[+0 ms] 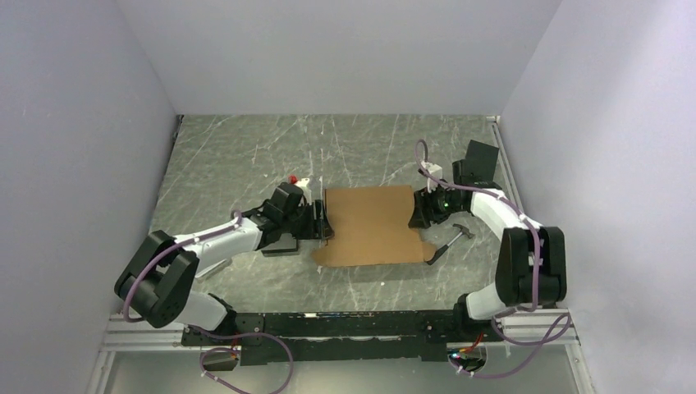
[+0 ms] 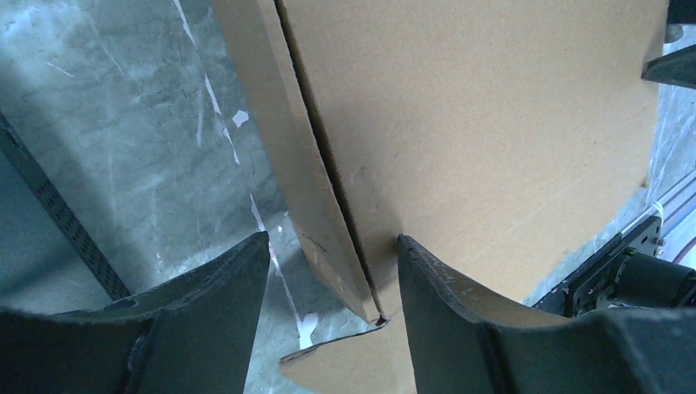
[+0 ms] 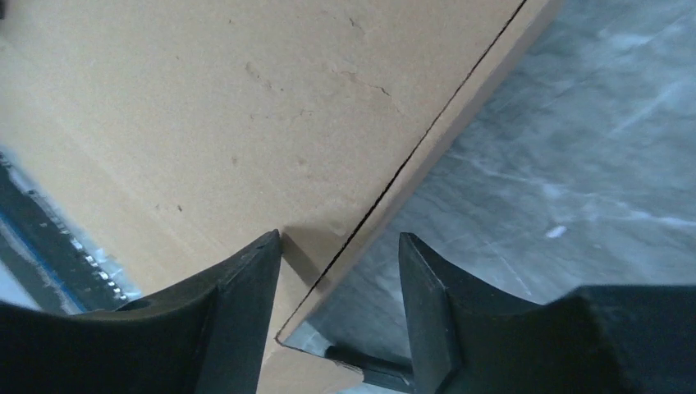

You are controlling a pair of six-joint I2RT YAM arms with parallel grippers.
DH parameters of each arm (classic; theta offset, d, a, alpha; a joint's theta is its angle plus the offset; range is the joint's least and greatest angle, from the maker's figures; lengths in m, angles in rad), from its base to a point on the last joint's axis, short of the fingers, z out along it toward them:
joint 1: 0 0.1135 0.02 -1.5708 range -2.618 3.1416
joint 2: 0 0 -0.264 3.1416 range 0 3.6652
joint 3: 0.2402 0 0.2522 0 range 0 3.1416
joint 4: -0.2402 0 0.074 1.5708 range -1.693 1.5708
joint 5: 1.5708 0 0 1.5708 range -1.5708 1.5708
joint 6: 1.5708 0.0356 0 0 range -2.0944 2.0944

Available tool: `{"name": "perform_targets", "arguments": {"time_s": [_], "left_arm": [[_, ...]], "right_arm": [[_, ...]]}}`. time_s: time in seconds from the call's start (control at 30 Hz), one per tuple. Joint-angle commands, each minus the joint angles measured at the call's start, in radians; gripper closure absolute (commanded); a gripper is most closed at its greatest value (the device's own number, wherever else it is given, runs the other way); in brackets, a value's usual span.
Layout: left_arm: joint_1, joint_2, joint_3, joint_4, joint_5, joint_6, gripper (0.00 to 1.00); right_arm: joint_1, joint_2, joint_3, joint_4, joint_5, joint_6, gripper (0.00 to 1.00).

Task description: Fold the paper box

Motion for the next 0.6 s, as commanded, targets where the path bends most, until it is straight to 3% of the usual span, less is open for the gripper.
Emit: {"name": "perform_targets", "arguments": {"time_s": [0.0,0.17,0.3,0.57], "left_arm": [[0.011,0.028,0.001,0.057,0.051,-0.026,0.38],[0.033,0.060,0.009,0.077,0.053,-0.050,0.41],[0.069,0.089,0.041,0.090,0.055,-0.064,0.42],[0.145,0.222,0.179,0.129,0.098,-0.069,0.44]], "right_arm": [[-0.002,0.066,0.050,-0.012,-0.070,0.042,0.47],[-0.002,0.139,0.123,-0.020,-0.080,0.015,0.61],[-0.001,0.263,0.284,-0.081,-0.081,-0.020,0.69],[0.005,0.503,0.628,-0.116,-0.054,-0.013,0.69]]}}
